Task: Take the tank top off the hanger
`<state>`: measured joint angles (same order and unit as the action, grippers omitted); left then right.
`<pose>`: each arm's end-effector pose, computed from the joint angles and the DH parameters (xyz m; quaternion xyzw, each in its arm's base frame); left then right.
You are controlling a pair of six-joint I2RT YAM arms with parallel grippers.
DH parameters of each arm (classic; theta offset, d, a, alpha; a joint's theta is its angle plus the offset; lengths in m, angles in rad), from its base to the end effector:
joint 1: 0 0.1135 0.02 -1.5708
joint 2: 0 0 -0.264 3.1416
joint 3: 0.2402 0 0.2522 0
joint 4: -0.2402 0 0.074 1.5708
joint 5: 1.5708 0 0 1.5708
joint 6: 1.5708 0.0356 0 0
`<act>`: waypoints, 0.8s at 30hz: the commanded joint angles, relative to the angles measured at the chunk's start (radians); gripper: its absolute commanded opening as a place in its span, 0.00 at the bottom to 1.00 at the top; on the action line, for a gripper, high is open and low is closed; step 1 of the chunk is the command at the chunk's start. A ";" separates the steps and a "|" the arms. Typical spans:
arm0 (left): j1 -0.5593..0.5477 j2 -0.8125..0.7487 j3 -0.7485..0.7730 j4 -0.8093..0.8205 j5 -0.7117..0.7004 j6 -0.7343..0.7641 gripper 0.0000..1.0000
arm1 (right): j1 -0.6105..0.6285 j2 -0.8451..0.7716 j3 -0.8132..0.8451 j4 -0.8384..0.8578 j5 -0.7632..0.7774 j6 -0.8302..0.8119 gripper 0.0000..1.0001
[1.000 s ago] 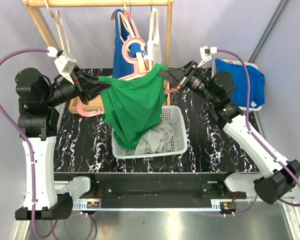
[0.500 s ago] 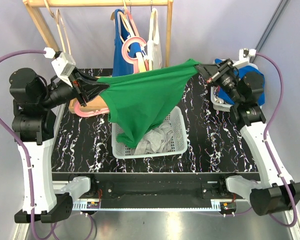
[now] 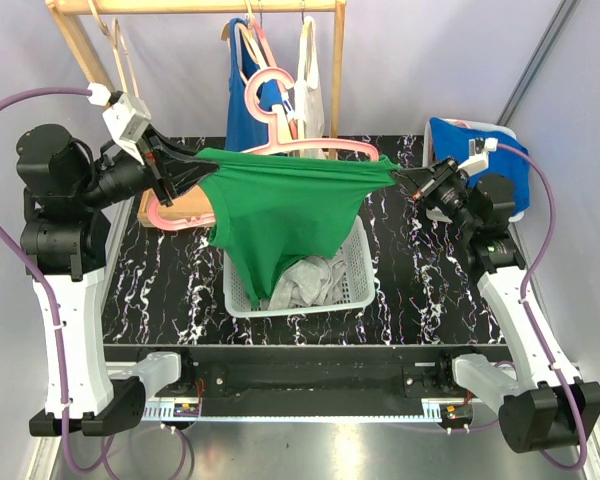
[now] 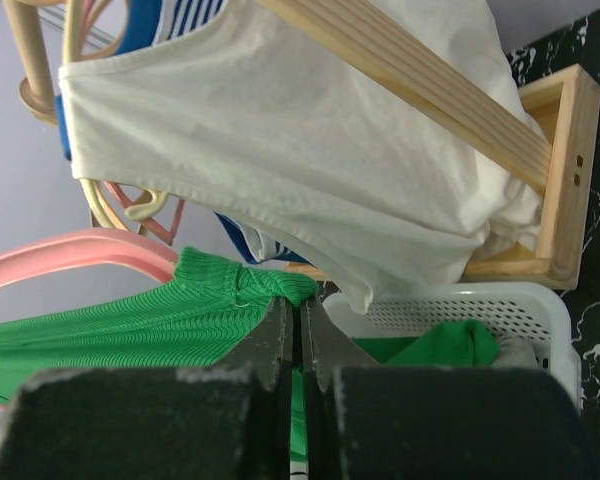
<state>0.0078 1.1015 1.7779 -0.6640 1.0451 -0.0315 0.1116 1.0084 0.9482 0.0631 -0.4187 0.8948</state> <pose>0.1462 -0.0297 0.5502 0.3431 0.6158 -0.3580 0.6123 0.2308 0.0404 0.3823 0.1276 0.6945 0.4626 0.5360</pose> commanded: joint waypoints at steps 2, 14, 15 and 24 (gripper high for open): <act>0.037 -0.025 0.066 0.167 0.006 -0.096 0.00 | -0.061 0.019 -0.071 0.013 0.077 0.012 0.00; 0.049 0.041 0.063 0.497 0.004 -0.435 0.00 | 0.281 -0.016 -0.063 0.020 0.158 -0.197 0.00; 0.049 0.046 0.067 0.501 -0.006 -0.435 0.00 | 0.302 -0.008 -0.045 -0.009 0.176 -0.236 0.01; -0.001 0.032 -0.060 0.419 -0.241 -0.341 0.00 | 0.367 -0.062 0.208 -0.241 0.411 -0.476 0.80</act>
<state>0.0376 1.1492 1.7424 -0.2916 0.9882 -0.4133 0.4770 0.9932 1.0065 -0.0765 -0.1883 0.5800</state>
